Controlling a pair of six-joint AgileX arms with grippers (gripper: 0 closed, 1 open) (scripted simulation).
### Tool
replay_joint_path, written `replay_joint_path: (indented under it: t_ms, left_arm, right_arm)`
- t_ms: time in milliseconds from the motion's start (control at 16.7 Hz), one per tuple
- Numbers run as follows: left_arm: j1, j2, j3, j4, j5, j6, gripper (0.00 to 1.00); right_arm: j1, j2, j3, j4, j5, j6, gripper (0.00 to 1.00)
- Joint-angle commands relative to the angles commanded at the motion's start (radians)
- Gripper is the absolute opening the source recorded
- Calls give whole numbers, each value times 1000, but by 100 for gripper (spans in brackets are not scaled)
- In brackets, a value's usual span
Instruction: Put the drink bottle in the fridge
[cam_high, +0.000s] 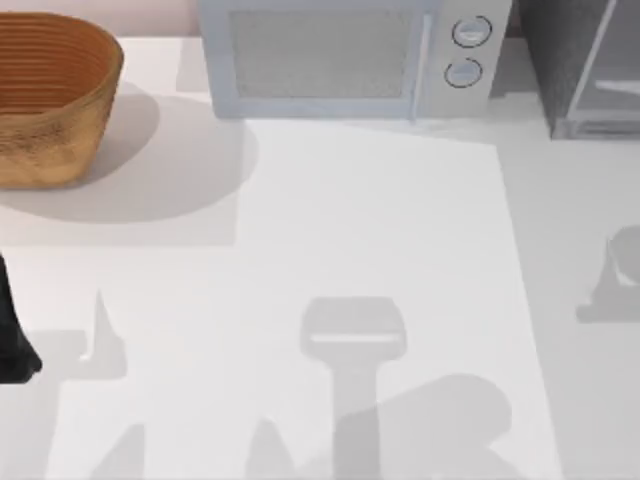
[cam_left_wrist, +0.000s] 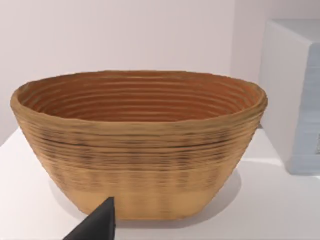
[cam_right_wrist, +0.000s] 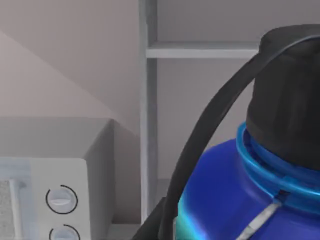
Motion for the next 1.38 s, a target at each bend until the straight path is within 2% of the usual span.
replay_joint_path:
  t_ms: [780, 1080, 1380]
  left_arm:
    - [0, 0, 0, 0, 0, 0, 100]
    - [0, 0, 0, 0, 0, 0, 100]
    - [0, 0, 0, 0, 0, 0, 100]
  right_arm:
    - [-180, 1409, 586, 675, -148, -3, 1]
    - [-214, 1687, 731, 800, -173, -2, 1]
    - [-220, 1731, 760, 819, -177, -1, 1]
